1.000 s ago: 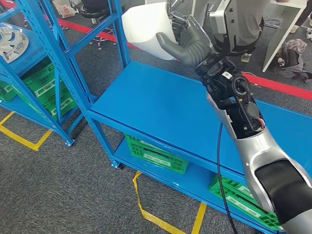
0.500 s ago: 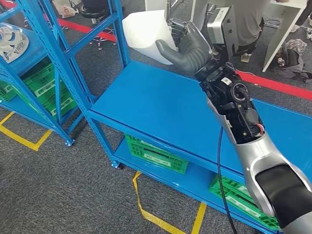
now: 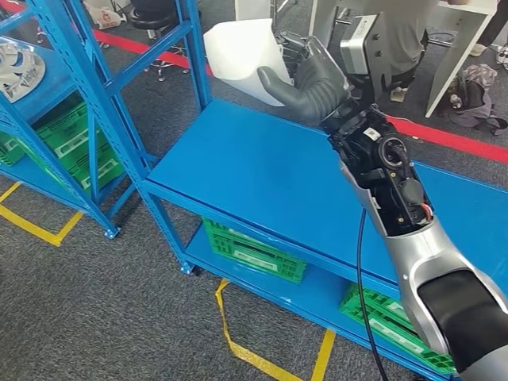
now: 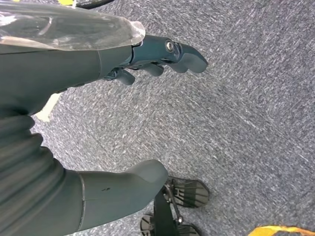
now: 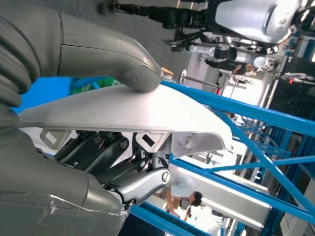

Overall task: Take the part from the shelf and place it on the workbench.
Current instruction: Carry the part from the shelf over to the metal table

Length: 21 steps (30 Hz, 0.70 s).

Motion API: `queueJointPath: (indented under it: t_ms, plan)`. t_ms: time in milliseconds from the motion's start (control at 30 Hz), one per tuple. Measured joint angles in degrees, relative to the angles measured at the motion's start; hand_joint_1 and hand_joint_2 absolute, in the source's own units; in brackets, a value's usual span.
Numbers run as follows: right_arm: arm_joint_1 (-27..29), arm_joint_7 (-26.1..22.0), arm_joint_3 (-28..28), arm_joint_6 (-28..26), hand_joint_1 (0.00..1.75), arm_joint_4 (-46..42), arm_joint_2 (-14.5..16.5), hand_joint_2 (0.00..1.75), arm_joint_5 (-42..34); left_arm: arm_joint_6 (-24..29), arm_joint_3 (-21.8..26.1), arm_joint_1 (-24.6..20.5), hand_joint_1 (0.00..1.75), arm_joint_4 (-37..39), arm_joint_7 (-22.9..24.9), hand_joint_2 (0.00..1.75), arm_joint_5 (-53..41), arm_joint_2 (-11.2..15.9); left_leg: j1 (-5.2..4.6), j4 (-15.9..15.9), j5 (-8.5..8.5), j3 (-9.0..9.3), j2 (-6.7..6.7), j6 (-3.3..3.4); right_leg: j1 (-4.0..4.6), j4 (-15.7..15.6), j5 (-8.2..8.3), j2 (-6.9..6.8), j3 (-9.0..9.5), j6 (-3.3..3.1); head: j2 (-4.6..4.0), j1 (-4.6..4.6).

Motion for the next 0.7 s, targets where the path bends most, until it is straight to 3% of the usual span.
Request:
queueJointPath:
  t_ms: [67,100,200,233,267,300,367,433,500,567,633,700]
  plan:
    - [0.14,0.14,-0.32,-0.02,1.75,-0.42,-0.04,1.75,-0.01,-0.02,0.01,-0.04,0.0,0.0,-0.02,1.75,-0.07,0.07,0.38,-0.67,0.38,0.34,0.18,0.35,0.06,0.4,-0.5,0.01,-0.09,0.35,0.0,0.09]
    - [0.19,0.22,-0.45,-0.02,1.75,-0.57,-0.09,1.75,-0.01,-0.02,0.01,-0.08,0.0,0.0,-0.03,1.75,-0.09,0.08,0.6,-1.04,0.55,0.54,0.31,0.51,0.1,1.76,-1.58,0.02,-0.62,0.49,0.0,0.28]
    - [0.65,0.44,-0.61,-0.03,1.75,-0.94,-0.28,1.75,-0.04,-0.02,0.01,-0.23,0.0,0.0,-0.05,1.75,-0.13,0.03,0.83,-1.35,0.68,0.76,0.54,0.7,-0.08,12.6,-7.23,0.0,-5.36,0.97,0.0,0.97]
    - [0.92,0.49,-0.61,-0.03,1.75,-1.02,-0.34,1.75,-0.04,-0.03,0.02,-0.25,0.0,0.0,-0.05,1.75,-0.14,0.0,0.9,-1.34,0.66,0.76,0.55,0.69,-0.26,15.9,-8.21,-0.01,-6.89,1.21,0.0,1.09]
    - [1.14,0.52,-0.63,-0.04,1.75,-1.04,-0.39,1.75,-0.04,-0.04,0.04,-0.24,0.0,0.0,-0.05,1.75,-0.14,-0.03,1.0,-1.3,0.63,0.76,0.54,0.64,-0.46,17.34,-8.03,-0.01,-7.61,1.46,0.0,1.18]
    - [1.26,0.54,-0.67,-0.04,1.75,-1.05,-0.43,1.75,-0.04,-0.05,0.1,-0.22,0.0,0.0,-0.05,1.75,-0.14,-0.04,1.16,-1.22,0.56,0.76,0.51,0.52,-0.71,16.4,-6.66,-0.03,-7.22,1.73,0.0,1.32]
    - [1.24,0.54,-0.78,-0.04,1.75,-1.11,-0.44,1.75,-0.04,-0.08,0.32,-0.23,0.0,0.0,-0.05,1.75,-0.14,-0.05,1.55,-0.82,0.26,0.73,0.42,-0.01,-1.29,9.39,-2.47,-0.05,-3.96,2.24,0.0,1.64]
    - [1.17,0.62,-0.9,-0.09,1.75,-1.3,-0.44,1.75,-0.04,-0.1,0.52,-0.29,0.0,0.0,-0.07,1.75,-0.2,-0.05,1.71,-0.2,0.01,0.54,0.23,-0.91,-1.33,3.14,-0.25,0.23,-0.79,2.28,0.0,2.06]
    - [1.25,0.8,-0.99,-0.19,1.75,-1.5,-0.44,1.75,-0.04,-0.1,0.57,-0.32,0.0,0.0,-0.13,1.75,-0.32,-0.04,1.69,0.08,0.12,0.32,0.06,-1.77,-0.91,1.63,-0.39,0.53,-0.04,1.56,0.0,2.11]
    - [1.33,0.95,-1.04,-0.31,1.75,-1.67,-0.45,1.75,-0.04,-0.1,0.57,-0.33,0.0,0.0,-0.19,1.75,-0.4,-0.02,1.82,0.34,-0.11,0.09,0.12,-2.45,-0.96,1.32,-0.27,0.46,-0.23,0.39,0.0,1.79]
    - [1.33,1.01,-1.08,-0.51,1.75,-1.95,-0.45,1.75,-0.04,-0.1,0.57,-0.36,0.0,0.0,-0.22,1.75,-0.48,-0.01,1.96,3.82,-2.72,-1.42,0.55,-2.82,-1.06,1.02,0.21,0.28,-0.52,-0.79,0.0,1.11]
    - [1.47,1.03,-1.09,-0.72,1.75,-2.12,-0.45,1.75,-0.04,-0.1,0.57,-0.42,0.0,0.0,-0.22,1.75,-0.54,0.01,1.96,11.63,-7.01,-4.74,0.88,-2.98,-0.79,0.99,0.62,0.12,-1.06,-1.51,0.0,0.18]
